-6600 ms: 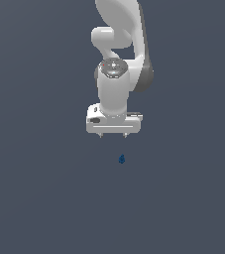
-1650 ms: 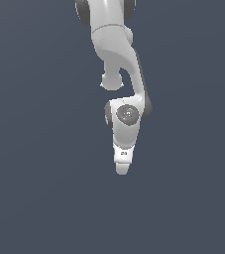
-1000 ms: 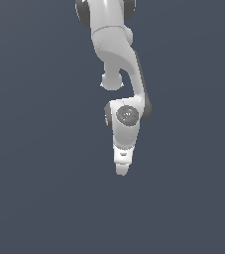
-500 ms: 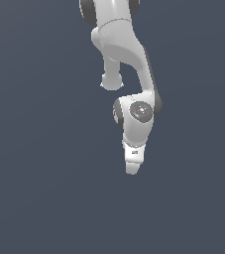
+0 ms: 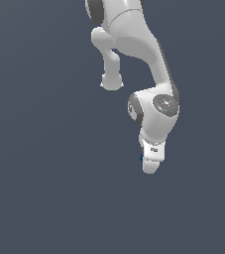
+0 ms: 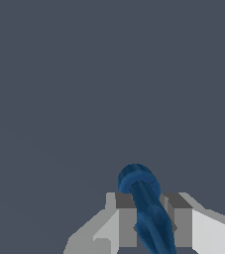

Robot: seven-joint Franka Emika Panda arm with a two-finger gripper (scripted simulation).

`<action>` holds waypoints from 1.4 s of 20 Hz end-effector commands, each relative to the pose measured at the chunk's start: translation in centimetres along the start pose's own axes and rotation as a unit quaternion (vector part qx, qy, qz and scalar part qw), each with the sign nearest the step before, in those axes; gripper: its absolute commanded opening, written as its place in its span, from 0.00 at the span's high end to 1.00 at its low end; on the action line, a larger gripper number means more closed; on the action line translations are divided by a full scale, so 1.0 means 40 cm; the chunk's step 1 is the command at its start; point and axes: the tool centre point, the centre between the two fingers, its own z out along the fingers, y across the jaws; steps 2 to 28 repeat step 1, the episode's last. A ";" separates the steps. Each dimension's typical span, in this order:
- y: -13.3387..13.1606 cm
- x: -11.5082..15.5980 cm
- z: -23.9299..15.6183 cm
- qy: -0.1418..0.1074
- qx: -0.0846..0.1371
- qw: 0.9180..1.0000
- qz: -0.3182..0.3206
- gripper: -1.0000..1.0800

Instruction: Pick up the object and move it to a goal position.

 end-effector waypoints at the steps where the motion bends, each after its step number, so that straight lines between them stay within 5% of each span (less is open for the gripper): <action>1: 0.002 0.001 -0.002 -0.001 0.000 1.000 0.001 1.00; 28: 0.002 0.001 -0.002 -0.001 0.000 1.000 0.001 1.00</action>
